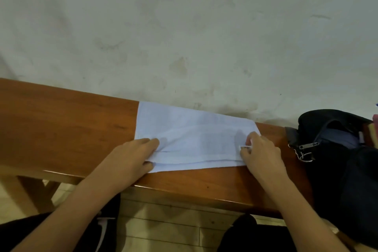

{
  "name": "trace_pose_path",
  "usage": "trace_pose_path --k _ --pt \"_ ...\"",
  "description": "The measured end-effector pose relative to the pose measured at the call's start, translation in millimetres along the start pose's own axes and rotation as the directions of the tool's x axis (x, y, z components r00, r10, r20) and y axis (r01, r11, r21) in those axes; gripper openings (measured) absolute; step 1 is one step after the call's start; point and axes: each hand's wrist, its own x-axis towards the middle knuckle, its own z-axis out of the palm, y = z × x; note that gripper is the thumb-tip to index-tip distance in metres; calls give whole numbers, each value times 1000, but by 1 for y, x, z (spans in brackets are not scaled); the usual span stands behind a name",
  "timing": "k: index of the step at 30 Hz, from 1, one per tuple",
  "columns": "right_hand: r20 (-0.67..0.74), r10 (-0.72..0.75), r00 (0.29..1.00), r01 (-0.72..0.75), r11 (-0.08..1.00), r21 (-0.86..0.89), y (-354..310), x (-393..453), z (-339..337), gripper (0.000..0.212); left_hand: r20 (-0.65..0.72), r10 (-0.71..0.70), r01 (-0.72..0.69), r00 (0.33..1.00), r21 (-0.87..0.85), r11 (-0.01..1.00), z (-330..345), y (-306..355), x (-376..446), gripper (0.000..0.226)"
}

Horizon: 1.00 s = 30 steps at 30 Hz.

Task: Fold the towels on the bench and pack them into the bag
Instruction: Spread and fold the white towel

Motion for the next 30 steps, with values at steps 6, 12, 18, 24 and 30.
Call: trace_pose_path --k 6,12,18,24,30 --pt "-41 162 986 -145 952 268 14 -17 -7 17 -6 -17 14 1000 -329 944 7 -16 -20 17" --pt "-104 241 965 -192 917 348 25 -25 -10 4 0 -101 91 995 -430 898 7 -15 -17 19" --pt "-39 249 968 -208 875 437 38 -23 -16 36 37 -169 168 985 -452 876 6 -13 -17 23" --pt "-16 130 991 -118 937 327 41 -18 -18 14 57 -175 182 983 -421 889 1 -18 -16 27" --pt "-59 178 982 -163 967 194 38 -15 -7 21 23 -181 178 983 -354 918 1 -20 -15 33"
